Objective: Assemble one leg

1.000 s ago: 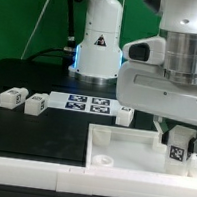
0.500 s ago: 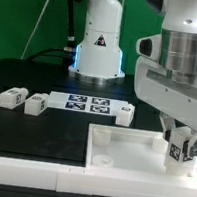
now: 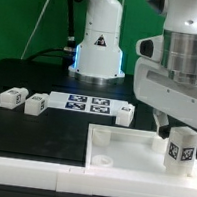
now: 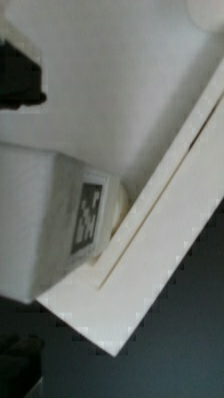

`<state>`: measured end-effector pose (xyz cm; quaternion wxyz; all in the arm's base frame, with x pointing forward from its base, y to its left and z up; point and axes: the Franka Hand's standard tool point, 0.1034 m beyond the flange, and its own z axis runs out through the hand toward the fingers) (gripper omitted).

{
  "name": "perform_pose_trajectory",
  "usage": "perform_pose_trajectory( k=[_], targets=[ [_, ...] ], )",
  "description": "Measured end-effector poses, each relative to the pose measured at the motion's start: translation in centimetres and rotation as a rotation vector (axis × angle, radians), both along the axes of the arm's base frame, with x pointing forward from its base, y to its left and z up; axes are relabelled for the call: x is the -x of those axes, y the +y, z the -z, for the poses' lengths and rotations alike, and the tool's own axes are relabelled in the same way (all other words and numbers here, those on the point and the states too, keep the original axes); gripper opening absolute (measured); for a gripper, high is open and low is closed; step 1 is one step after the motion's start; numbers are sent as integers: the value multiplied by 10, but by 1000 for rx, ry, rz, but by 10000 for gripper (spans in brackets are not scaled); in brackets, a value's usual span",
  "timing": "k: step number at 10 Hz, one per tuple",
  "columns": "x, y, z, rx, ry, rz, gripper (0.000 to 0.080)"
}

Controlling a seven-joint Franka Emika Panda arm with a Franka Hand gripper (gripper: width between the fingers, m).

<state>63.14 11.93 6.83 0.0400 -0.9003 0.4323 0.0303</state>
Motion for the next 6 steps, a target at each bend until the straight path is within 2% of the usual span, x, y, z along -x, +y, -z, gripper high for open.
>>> perform_pose_trajectory(
  k=[1,2,3,6],
  targets=[
    [0,2,-1,-4,-16,-149,648],
    [0,4,-2,8,-26,-261,648],
    [-2,7,-5,47,-40,-458,649],
    [-5,6,-7,66,-67,-852,649]
  ],
)
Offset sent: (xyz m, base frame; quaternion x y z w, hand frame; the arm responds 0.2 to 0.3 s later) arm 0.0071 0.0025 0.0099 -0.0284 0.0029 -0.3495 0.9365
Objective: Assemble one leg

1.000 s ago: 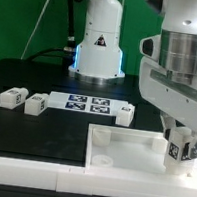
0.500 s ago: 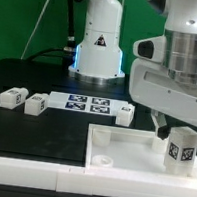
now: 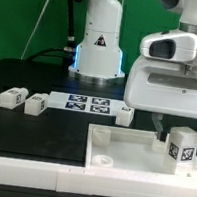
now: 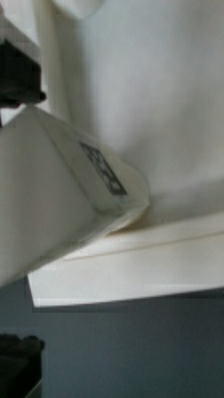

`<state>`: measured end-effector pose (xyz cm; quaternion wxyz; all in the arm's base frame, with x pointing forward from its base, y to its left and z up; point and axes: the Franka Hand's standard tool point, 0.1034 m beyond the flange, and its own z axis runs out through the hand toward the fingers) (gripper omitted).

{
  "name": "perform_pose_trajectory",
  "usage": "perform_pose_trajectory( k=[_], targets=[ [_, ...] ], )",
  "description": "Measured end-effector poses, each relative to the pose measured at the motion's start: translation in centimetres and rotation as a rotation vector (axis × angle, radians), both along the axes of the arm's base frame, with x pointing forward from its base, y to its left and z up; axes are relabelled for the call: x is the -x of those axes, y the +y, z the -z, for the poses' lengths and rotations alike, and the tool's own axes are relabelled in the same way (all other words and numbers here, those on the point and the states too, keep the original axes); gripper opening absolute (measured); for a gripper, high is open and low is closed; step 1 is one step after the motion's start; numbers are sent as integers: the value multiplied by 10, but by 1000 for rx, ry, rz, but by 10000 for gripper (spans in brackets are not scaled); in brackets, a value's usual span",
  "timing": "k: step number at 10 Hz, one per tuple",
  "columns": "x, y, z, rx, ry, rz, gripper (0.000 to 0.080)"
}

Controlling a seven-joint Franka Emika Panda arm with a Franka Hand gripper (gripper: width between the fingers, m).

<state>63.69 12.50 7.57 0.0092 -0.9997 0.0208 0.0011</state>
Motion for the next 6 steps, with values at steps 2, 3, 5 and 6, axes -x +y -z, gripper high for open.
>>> perform_pose_trajectory(
  k=[2,3,5,6],
  targets=[
    [2,-8,2,10,10,-214,649],
    [1,-11,2,9,9,-314,649],
    [1,-11,2,9,8,-320,511],
    [1,-11,2,9,9,-304,373]
  ],
)
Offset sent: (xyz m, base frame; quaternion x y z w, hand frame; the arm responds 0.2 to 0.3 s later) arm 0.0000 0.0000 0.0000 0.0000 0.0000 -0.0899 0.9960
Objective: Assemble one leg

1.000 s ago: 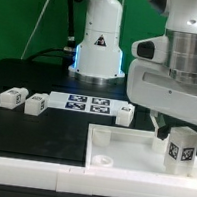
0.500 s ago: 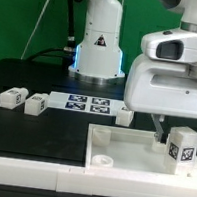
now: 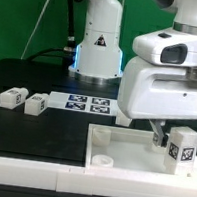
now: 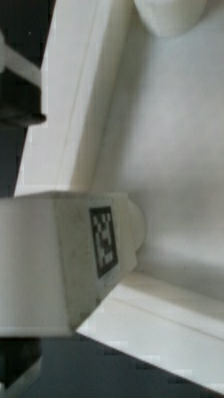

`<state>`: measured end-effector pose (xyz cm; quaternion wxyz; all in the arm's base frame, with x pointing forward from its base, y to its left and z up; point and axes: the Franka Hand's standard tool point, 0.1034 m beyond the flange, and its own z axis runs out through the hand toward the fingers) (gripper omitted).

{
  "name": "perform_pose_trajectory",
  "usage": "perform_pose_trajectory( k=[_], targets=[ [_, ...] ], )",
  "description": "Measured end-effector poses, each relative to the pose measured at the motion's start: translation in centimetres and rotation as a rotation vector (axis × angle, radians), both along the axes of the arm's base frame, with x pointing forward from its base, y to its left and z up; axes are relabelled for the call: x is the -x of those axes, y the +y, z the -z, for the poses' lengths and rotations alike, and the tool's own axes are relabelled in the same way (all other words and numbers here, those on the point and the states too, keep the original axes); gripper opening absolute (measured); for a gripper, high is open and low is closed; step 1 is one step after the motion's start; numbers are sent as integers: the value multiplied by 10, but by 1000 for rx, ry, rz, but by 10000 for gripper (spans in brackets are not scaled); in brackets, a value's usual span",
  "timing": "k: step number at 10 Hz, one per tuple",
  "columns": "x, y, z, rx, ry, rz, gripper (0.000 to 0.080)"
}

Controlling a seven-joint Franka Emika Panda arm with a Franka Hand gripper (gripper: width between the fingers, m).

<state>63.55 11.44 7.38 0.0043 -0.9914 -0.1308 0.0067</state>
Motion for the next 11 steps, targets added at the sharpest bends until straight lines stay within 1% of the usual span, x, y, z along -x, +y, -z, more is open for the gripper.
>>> perform_pose_trajectory(
  k=[1,2,4,5,6,7,10,11],
  targets=[
    [0,0,0,0,0,0,373],
    [0,0,1,-3,2,31,291],
    [-1,-3,1,-41,15,367,291],
    [0,-4,1,-45,21,463,291],
    [2,-4,1,-48,30,616,291],
    [2,-6,1,-40,35,716,291],
    [6,-18,0,24,35,979,299],
    [6,-21,-1,37,32,1051,305]
  ],
)
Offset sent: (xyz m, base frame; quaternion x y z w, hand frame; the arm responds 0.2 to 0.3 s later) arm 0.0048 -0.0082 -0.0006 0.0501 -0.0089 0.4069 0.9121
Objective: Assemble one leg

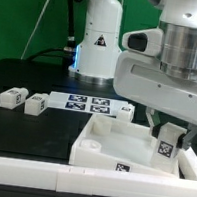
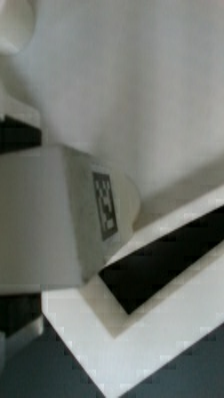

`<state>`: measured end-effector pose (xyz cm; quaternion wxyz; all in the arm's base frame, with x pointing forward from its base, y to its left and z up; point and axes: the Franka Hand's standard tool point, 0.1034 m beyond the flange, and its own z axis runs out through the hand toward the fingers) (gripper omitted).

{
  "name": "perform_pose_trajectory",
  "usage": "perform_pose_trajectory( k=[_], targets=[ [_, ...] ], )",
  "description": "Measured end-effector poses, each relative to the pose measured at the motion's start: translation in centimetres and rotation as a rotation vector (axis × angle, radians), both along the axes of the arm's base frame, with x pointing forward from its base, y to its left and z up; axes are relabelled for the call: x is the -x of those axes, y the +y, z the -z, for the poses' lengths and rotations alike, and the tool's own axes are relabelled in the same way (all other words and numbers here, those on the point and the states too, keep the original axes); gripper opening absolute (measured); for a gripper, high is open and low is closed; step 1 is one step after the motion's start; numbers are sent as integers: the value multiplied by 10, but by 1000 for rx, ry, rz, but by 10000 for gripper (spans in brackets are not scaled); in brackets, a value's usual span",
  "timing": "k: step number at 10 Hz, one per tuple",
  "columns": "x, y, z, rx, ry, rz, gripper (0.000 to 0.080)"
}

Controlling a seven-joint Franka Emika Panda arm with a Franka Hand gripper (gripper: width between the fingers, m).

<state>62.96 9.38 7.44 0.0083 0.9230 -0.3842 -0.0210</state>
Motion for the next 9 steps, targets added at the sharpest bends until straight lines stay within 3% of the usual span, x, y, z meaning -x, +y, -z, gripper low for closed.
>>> perform_pose_trajectory(
  k=[1,2,3,4,5,6,9],
  targets=[
    [0,-4,0,19,1,77,305],
    [0,-3,1,16,1,123,393],
    [1,-2,1,16,2,124,393],
    [1,-3,1,16,2,123,579],
    [1,-2,1,16,2,122,579],
    [1,-2,1,16,2,122,634],
    [1,-2,2,16,2,122,649]
  ],
)
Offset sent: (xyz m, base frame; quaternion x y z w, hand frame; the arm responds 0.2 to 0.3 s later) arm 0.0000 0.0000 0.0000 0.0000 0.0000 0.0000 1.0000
